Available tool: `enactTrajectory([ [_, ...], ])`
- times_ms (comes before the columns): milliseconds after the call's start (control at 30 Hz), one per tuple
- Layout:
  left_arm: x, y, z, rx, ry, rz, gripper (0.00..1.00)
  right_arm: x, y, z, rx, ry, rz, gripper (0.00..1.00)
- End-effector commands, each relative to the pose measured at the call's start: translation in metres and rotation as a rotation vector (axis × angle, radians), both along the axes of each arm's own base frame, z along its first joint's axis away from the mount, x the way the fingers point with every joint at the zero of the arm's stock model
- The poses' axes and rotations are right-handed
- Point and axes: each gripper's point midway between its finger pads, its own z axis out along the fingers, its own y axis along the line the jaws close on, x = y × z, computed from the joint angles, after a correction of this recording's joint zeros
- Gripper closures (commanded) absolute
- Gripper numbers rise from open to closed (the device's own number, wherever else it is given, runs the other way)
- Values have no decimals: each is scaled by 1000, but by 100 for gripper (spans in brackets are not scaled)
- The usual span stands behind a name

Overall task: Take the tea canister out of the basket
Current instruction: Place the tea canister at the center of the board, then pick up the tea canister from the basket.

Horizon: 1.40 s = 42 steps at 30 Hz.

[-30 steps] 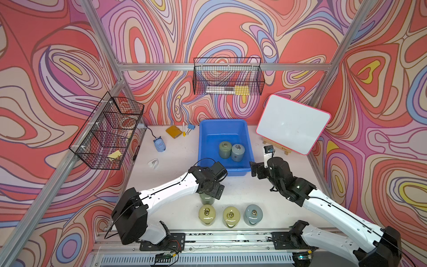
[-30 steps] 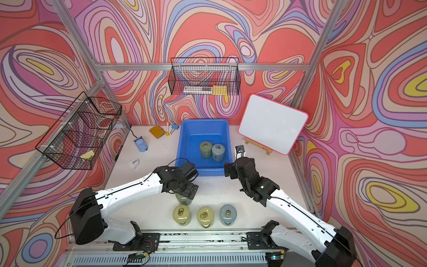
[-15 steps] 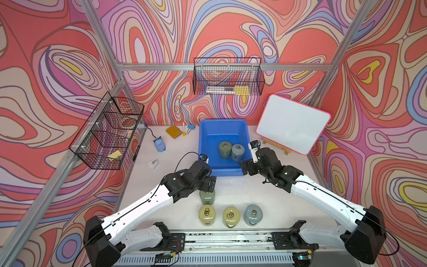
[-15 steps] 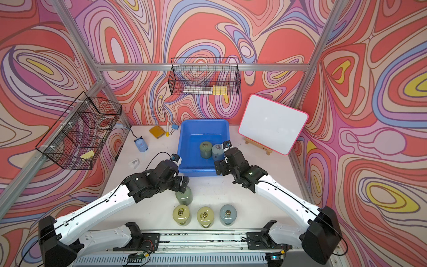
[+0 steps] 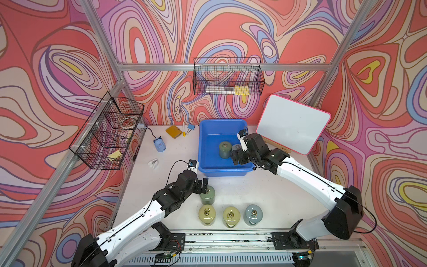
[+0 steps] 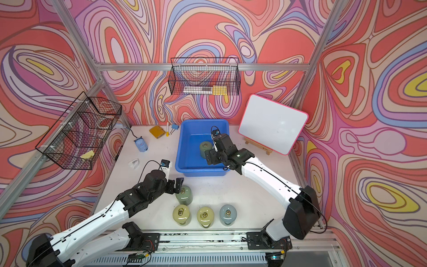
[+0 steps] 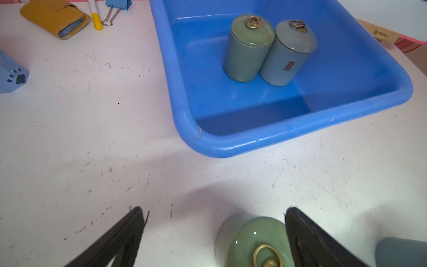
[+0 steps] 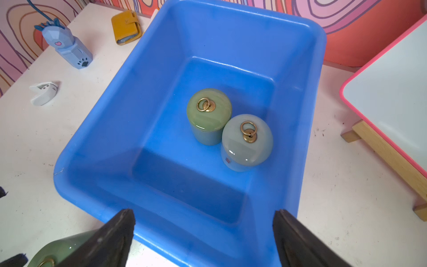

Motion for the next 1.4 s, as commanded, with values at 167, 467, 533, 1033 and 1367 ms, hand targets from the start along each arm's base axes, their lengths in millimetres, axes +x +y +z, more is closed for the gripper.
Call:
enactTrajectory([
  [167,6,0,10,5,-185,-52,1,27,12,-22,-143,100,32,2],
  [467,-1,12,20,7,-262,-40,1,68,22,-51,-190,178,64,2],
  [533,-1,15,21,13,-269,-36,1,78,21,-55,-201,186,63,2],
  [1033,0,19,21,36,-273,-21,1,126,38,-89,-213,208,144,2],
  [1367,0,20,21,37,-277,-16,1,144,43,-112,-243,204,155,2],
])
